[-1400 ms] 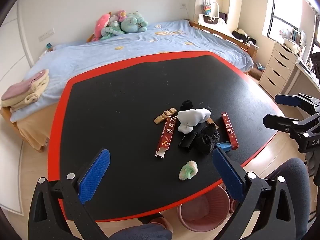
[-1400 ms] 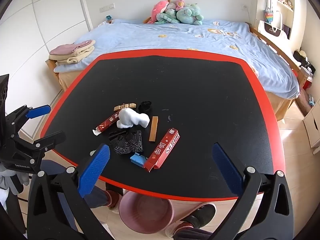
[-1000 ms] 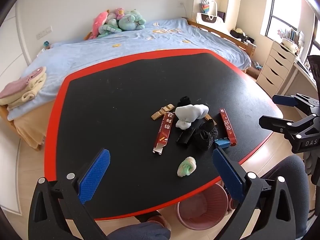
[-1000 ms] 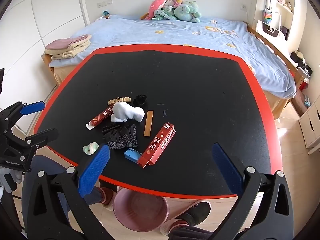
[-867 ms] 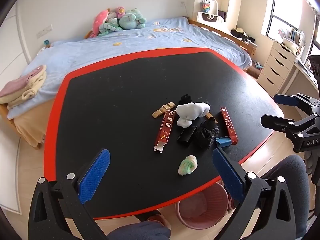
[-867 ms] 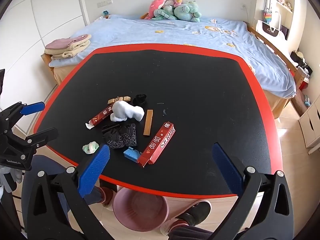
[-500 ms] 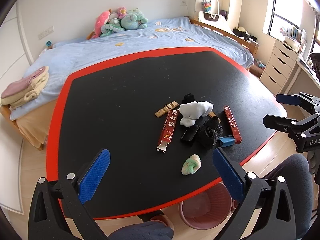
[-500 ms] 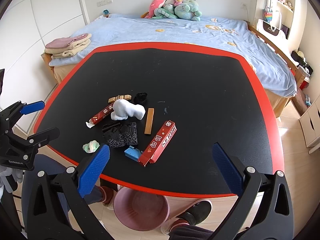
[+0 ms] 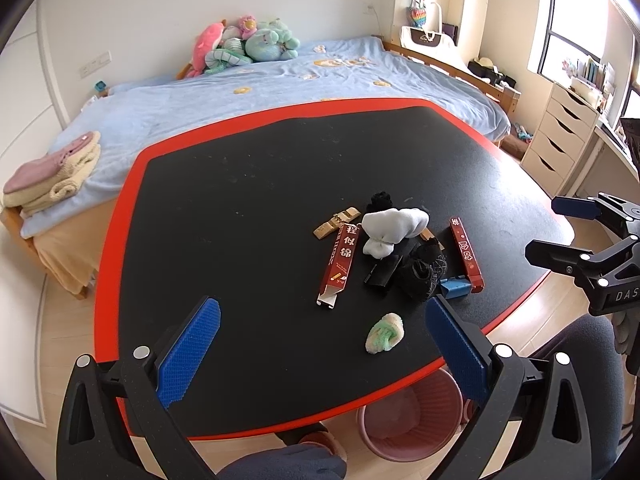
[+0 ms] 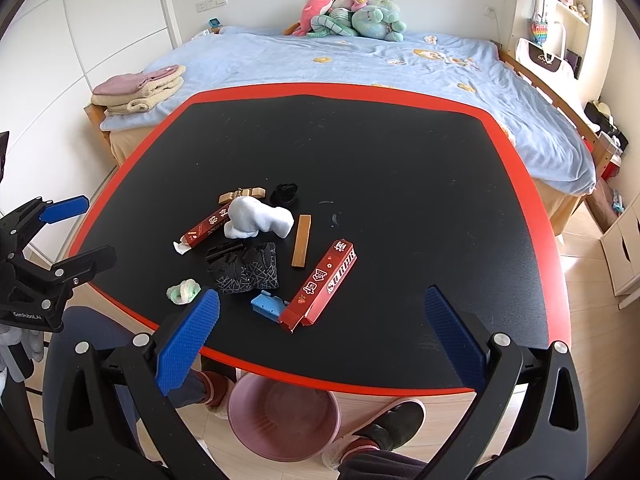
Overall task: Collect trash
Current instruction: 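Move both tools toward the red printed boxes on the table, then grasp a red box with the left tool while the right tool grasps another red box, then carry both red boxes over the pink wastebasket and open both tools, then grasp the green-white tissue wad with the left tool while the right tool grasps the blue clip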
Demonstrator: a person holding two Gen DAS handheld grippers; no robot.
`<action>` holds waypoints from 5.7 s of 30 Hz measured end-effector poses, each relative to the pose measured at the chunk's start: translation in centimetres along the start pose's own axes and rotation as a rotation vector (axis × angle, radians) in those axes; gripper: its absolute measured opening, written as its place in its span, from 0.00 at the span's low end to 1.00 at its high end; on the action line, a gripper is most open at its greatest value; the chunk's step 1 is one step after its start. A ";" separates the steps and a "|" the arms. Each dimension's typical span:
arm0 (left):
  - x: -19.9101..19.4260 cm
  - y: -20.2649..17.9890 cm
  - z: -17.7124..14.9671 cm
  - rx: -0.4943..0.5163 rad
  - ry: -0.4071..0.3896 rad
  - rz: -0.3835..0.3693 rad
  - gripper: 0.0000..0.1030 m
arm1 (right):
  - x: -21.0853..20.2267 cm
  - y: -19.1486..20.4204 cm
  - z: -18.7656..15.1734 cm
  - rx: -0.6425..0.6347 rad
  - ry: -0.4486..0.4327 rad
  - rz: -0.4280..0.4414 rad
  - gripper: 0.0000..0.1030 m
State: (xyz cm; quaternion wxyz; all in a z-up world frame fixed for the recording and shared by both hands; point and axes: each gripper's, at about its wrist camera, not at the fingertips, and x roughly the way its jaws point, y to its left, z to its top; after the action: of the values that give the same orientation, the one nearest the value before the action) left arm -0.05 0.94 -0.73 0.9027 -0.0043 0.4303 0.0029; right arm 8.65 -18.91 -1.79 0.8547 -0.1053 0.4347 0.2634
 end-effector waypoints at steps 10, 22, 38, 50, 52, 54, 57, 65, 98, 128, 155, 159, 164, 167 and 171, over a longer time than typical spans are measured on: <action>0.0 0.0 0.0 0.001 0.000 0.000 0.95 | 0.3 0.0 -0.2 -0.001 0.005 0.000 0.97; 1.3 0.3 0.4 0.016 0.023 -0.003 0.95 | 1.2 -0.7 0.3 0.028 0.023 -0.019 0.97; 7.3 1.6 2.0 0.068 0.141 -0.012 0.95 | 7.8 -3.1 2.5 0.146 0.172 -0.072 0.97; 10.4 1.7 1.5 0.080 0.198 0.005 0.95 | 10.5 -3.0 2.0 0.173 0.229 -0.096 0.87; 10.5 1.6 1.4 0.082 0.192 0.004 0.95 | 10.8 -2.9 1.9 0.174 0.241 -0.093 0.79; 10.6 1.4 1.4 0.084 0.190 0.001 0.93 | 11.0 -2.5 1.6 0.167 0.248 -0.081 0.76; 11.0 1.0 1.6 0.089 0.193 0.002 0.78 | 11.1 -2.2 1.1 0.144 0.250 -0.074 0.65; 10.8 0.5 1.3 0.073 0.193 -0.026 0.31 | 10.6 -1.8 0.7 0.109 0.240 -0.050 0.26; -0.3 -2.5 -1.7 0.042 0.084 -0.154 0.15 | -2.3 0.0 -3.0 0.030 0.059 0.086 0.24; -0.3 -8.8 -9.9 0.084 0.218 -0.295 0.17 | -2.5 3.0 -12.8 0.027 0.150 0.223 0.27; -1.1 -6.4 -9.0 0.007 0.159 -0.221 0.92 | -1.9 1.6 -12.9 0.079 0.156 0.150 0.97; -1.2 -6.1 -8.7 0.005 0.156 -0.218 0.92 | -2.1 1.7 -12.6 0.078 0.152 0.151 0.97; -1.2 -5.7 -8.1 0.006 0.147 -0.209 0.92 | -2.2 1.7 -11.8 0.072 0.143 0.148 0.97; -1.3 -5.5 -7.5 0.013 0.133 -0.199 0.93 | -2.4 1.8 -10.8 0.063 0.128 0.144 0.97; -1.2 -5.0 -6.5 0.018 0.122 -0.185 0.93 | -2.6 1.9 -9.0 0.059 0.103 0.139 0.97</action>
State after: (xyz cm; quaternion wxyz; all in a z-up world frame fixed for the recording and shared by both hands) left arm -5.79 -4.17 -3.88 0.8712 -0.0363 0.4821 -0.0847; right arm 0.21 -21.96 -5.07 0.8136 -0.0632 0.4920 0.3032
